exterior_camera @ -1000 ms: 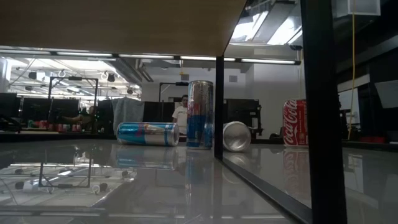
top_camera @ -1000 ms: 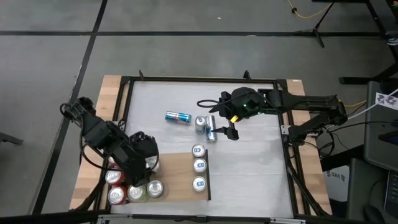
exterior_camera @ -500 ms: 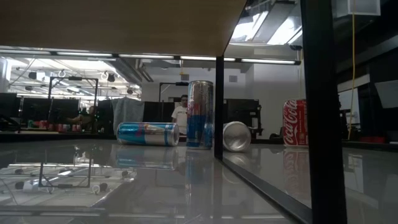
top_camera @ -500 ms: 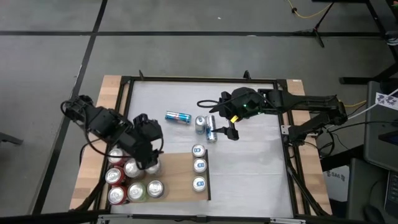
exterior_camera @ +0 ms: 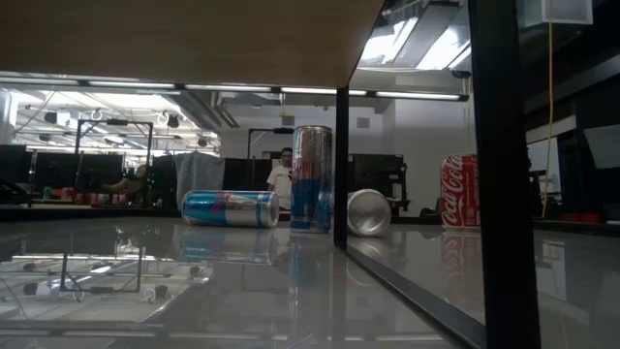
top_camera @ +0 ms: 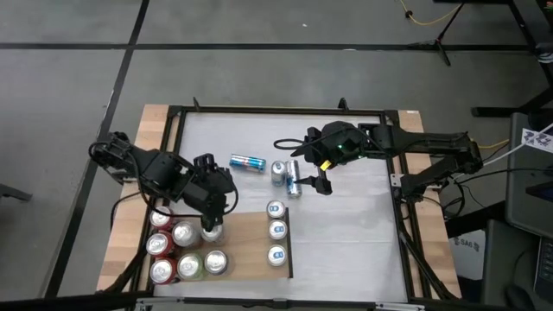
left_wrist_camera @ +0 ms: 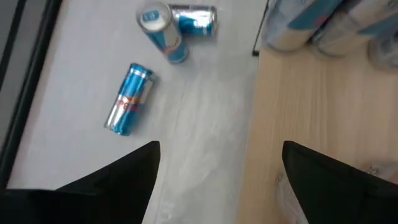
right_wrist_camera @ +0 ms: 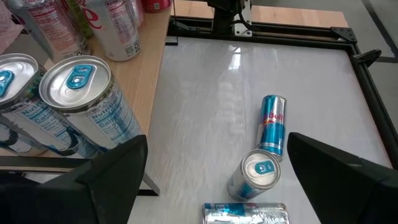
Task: Place canned beverage on shelf
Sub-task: Put the silver soda can on the shelf aligned with the silver soda can
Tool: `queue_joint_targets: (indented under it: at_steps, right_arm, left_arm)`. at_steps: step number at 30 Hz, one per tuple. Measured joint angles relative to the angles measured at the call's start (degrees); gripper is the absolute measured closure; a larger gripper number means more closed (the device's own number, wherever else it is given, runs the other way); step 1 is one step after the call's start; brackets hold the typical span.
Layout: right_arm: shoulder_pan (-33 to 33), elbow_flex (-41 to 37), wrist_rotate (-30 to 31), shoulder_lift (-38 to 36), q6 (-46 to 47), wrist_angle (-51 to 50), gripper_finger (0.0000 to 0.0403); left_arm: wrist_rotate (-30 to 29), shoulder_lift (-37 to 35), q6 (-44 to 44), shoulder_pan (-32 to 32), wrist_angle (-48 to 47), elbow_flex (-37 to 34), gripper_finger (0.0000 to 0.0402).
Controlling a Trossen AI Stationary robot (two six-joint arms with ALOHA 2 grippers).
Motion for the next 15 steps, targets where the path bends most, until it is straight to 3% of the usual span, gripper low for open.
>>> queue_joint_targets:
  at_steps: [8, 15]
  right_arm:
    - [0.0, 0.0, 0.0, 0.0, -0.2, 0.0, 0.0026]
    - [0.0, 0.0, 0.0, 0.0, -0.2, 0.0, 0.0026]
  left_arm:
    - [6.6, 0.0, 0.1, -0.3, 0.0, -3.5, 0.0074]
    - [7.7, 0.0, -0.5, -0.4, 0.0, -3.7, 0.0074]
